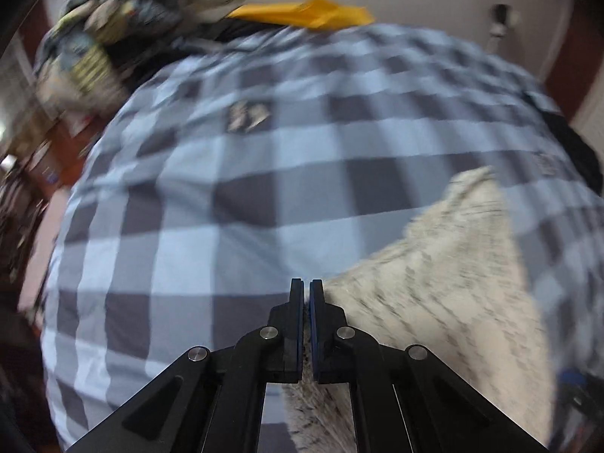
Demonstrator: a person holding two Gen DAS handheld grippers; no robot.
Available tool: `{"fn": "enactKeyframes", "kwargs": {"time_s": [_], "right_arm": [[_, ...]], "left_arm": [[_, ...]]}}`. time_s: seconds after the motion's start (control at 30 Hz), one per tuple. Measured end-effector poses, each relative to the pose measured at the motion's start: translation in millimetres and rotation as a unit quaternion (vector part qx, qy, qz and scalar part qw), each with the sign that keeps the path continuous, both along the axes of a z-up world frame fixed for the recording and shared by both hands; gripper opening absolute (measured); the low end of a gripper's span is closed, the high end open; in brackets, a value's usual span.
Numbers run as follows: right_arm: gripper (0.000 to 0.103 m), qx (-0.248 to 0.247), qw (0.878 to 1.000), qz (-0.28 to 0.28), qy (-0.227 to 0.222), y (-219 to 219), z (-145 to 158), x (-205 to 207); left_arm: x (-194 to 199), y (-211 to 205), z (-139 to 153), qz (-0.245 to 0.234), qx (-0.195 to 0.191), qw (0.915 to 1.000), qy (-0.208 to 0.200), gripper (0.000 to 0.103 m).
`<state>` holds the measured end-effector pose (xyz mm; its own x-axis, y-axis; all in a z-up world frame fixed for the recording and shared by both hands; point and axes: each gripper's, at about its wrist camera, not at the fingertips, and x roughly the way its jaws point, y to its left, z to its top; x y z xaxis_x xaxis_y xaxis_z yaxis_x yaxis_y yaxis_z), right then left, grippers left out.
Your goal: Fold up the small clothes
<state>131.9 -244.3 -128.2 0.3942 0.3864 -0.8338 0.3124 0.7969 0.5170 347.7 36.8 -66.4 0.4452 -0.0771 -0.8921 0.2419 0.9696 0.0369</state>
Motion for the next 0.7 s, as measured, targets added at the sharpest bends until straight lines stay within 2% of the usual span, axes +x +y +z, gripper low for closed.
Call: {"fn": "enactKeyframes", "kwargs": {"time_s": [0.03, 0.07, 0.1, 0.2, 0.23, 0.27, 0.3, 0.37, 0.47, 0.57, 0.63, 0.7], "right_arm": [[0.080, 0.001, 1.000, 0.001, 0.001, 0, 0, 0], [0.080, 0.002, 1.000, 0.003, 0.003, 0, -1, 1], [0.080, 0.004, 1.000, 0.006, 0.005, 1, -2, 2], [0.080, 0.011, 1.000, 0.022, 0.014, 6, -6, 5], [0.080, 0.013, 1.000, 0.022, 0.013, 6, -7, 4], [0.080, 0.014, 1.000, 0.022, 0.012, 6, -6, 4], [0.080, 0.015, 1.000, 0.024, 0.013, 7, -6, 5], [0.079, 0.015, 0.999, 0.027, 0.015, 7, -7, 6], [0.079, 0.027, 0.999, 0.024, 0.015, 4, -6, 4], [0.080, 0.027, 0.999, 0.023, 0.016, 5, -6, 3], [0.080, 0.023, 0.999, 0.025, 0.016, 7, -4, 2], [0.079, 0.020, 0.999, 0.026, 0.014, 8, -3, 1]], "left_arm": [[5, 7, -12, 0.026, 0.031, 0.9992, -0.001, 0.000], [7, 12, -19, 0.039, 0.032, 0.9987, 0.006, 0.000], [10, 22, -27, 0.053, 0.010, 0.9983, 0.023, 0.000], [4, 43, -15, 0.079, -0.074, 0.9941, 0.003, 0.000], [1, 46, -7, 0.079, -0.095, 0.9923, 0.002, 0.000], [-3, 46, -2, 0.078, -0.097, 0.9922, 0.000, 0.000], [-8, 43, 6, 0.069, -0.091, 0.9934, 0.000, 0.000], [-24, 30, 20, 0.021, -0.105, 0.9942, 0.011, 0.000], [-60, 12, 29, -0.034, -0.148, 0.9873, 0.049, 0.000], [-100, -5, 24, -0.071, -0.152, 0.9826, 0.079, 0.000], [-128, -12, 14, -0.093, -0.139, 0.9823, 0.084, 0.000], [-149, -7, -2, -0.092, -0.135, 0.9820, 0.094, 0.000]]}}
